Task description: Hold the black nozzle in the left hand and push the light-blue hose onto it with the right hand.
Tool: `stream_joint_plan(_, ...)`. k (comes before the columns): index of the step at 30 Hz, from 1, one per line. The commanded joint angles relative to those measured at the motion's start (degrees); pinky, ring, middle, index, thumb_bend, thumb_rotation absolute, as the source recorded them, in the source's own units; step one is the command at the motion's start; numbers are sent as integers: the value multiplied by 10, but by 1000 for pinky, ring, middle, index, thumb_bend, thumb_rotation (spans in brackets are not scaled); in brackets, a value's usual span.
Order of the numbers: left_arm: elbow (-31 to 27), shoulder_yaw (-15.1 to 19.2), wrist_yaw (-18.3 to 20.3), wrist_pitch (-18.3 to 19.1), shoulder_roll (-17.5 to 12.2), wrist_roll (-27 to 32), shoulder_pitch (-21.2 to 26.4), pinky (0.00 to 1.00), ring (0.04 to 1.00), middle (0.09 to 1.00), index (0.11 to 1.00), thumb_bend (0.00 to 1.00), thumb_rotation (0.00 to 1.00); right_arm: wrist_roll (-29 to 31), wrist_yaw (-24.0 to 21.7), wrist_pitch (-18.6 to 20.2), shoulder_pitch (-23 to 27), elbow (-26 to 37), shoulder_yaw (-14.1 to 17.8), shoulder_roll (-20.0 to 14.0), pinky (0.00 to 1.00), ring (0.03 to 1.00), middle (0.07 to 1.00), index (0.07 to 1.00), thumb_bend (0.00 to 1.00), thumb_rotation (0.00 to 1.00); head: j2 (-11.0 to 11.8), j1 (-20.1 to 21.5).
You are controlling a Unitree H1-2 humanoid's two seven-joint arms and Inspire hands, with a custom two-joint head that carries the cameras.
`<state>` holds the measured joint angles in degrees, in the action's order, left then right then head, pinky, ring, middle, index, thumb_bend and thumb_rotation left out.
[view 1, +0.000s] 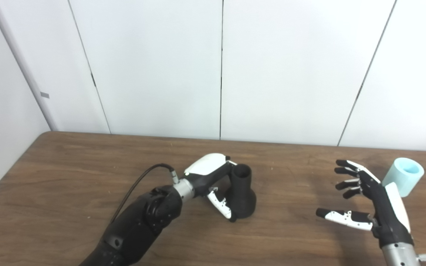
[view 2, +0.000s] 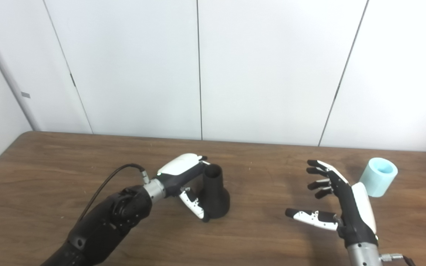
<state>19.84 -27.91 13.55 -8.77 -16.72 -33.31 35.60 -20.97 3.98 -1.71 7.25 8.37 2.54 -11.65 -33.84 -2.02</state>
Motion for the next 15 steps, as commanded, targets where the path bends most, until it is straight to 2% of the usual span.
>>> stream_joint_plan(1, 10, -24, 6, 5, 12, -35, -7, 1000, 626, 496, 473, 526, 0, 2, 10, -20, 19, 21, 5, -5, 473, 585, 742, 780, 638, 0, -1, -1)
stream_joint_plan(6, 16, -36, -7, 16, 13, -62, -13, 1000, 614, 487, 478, 526, 0, 2, 9, -18, 16, 33, 7, -6, 470, 585, 741, 779, 636, 0, 3, 2)
stream_joint_plan(9, 19, -38, -9, 17, 11, -62, -17, 1000, 612, 483, 481, 527, 0, 4, 2, 6, 17, 70, 14, -8, 469, 612, 740, 778, 638, 0, 6, 17)
stream_joint_plan(11, 17, -37, -10, 18, 9, -60, -23, 1000, 611, 482, 482, 527, 0, 2, -17, 42, 28, 103, 20, -19, 467, 630, 745, 780, 645, 12, 7, 31)
stream_joint_plan(13, 17, -36, -15, 16, 9, -59, -28, 1000, 613, 479, 483, 527, 0, -7, -54, 91, 47, 129, 23, -49, 464, 646, 773, 787, 697, 89, 10, 49)
stream_joint_plan(15, 20, -37, -24, 9, 6, -60, -35, 1000, 619, 479, 484, 527, 0, -28, -134, 172, 79, 168, 20, -124, 465, 659, 794, 792, 762, 154, 17, 91)
